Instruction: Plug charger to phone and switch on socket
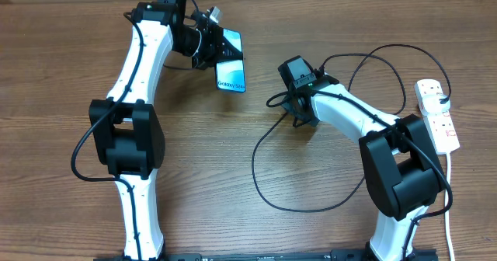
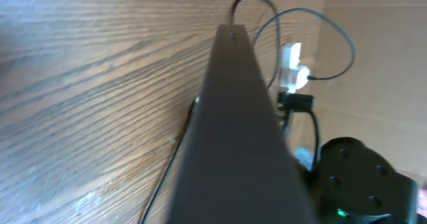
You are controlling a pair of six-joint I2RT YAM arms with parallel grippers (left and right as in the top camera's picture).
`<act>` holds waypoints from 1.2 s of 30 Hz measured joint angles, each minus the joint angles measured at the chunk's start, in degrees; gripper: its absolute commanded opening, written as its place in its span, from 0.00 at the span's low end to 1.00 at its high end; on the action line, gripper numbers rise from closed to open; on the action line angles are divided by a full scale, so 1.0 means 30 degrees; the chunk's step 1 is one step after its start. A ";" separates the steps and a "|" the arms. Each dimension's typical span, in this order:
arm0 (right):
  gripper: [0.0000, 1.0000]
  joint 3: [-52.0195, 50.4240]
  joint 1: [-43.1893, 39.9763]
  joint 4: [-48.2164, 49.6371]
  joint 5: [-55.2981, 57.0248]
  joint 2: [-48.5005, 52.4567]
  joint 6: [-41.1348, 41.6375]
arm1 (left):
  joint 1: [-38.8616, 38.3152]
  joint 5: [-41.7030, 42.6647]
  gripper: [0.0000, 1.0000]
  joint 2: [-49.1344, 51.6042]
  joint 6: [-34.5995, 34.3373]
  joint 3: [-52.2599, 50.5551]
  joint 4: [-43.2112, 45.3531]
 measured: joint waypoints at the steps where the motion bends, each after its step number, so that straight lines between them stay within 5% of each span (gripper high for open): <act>1: 0.26 0.0182 0.0000 0.0007 -0.0146 0.0000 -0.0291 | 0.0087 0.0255 0.04 0.0000 -0.0160 0.0000 0.0219; 18: 0.52 0.1100 0.0168 -0.0401 -0.2273 0.0022 -0.1413 | 0.3432 0.3191 0.04 0.0000 -0.0663 -0.0007 0.0466; 30: 0.50 0.1129 0.1435 0.0255 -0.3249 0.0911 -0.1027 | 0.4459 0.4262 0.04 0.0000 -0.0663 -0.0015 0.0423; 36: 0.37 0.1311 0.3512 0.1100 -0.3293 0.1217 -0.1559 | 0.4925 0.4444 0.04 0.0000 -0.0663 -0.0015 0.0415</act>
